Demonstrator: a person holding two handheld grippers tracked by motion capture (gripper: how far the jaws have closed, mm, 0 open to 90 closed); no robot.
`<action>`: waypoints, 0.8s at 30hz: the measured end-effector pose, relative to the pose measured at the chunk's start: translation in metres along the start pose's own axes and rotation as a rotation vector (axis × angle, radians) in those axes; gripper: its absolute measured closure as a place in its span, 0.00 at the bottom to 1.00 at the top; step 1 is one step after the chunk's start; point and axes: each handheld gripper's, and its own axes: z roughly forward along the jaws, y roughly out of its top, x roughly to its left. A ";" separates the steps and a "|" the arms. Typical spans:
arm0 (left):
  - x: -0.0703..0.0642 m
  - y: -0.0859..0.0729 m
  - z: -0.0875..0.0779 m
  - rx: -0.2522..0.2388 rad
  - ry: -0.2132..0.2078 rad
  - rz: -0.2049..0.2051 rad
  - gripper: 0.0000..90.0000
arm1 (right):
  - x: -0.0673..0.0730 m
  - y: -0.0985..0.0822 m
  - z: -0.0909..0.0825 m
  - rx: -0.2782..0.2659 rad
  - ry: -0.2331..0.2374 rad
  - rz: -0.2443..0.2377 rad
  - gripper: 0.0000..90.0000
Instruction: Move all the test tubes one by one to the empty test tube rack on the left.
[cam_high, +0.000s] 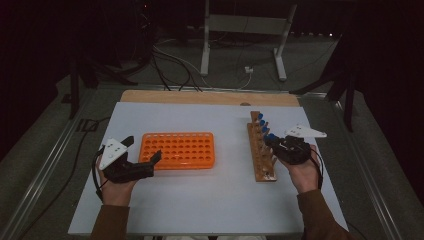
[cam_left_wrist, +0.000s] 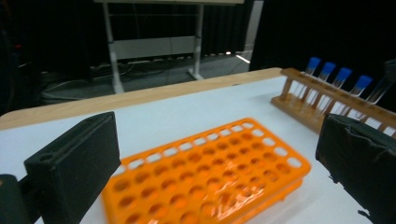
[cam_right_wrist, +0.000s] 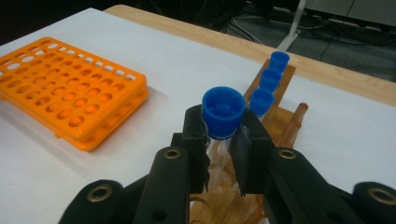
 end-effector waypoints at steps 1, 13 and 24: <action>-0.002 0.002 0.004 -0.001 -0.009 0.003 0.01 | 0.000 0.002 -0.002 -0.001 0.000 -0.003 0.86; -0.037 0.026 0.045 0.017 -0.106 0.077 0.02 | 0.007 0.021 -0.012 -0.034 0.032 -0.019 0.86; -0.064 0.025 0.079 0.037 -0.166 0.097 0.06 | 0.028 0.027 0.006 -0.019 0.097 -0.040 0.85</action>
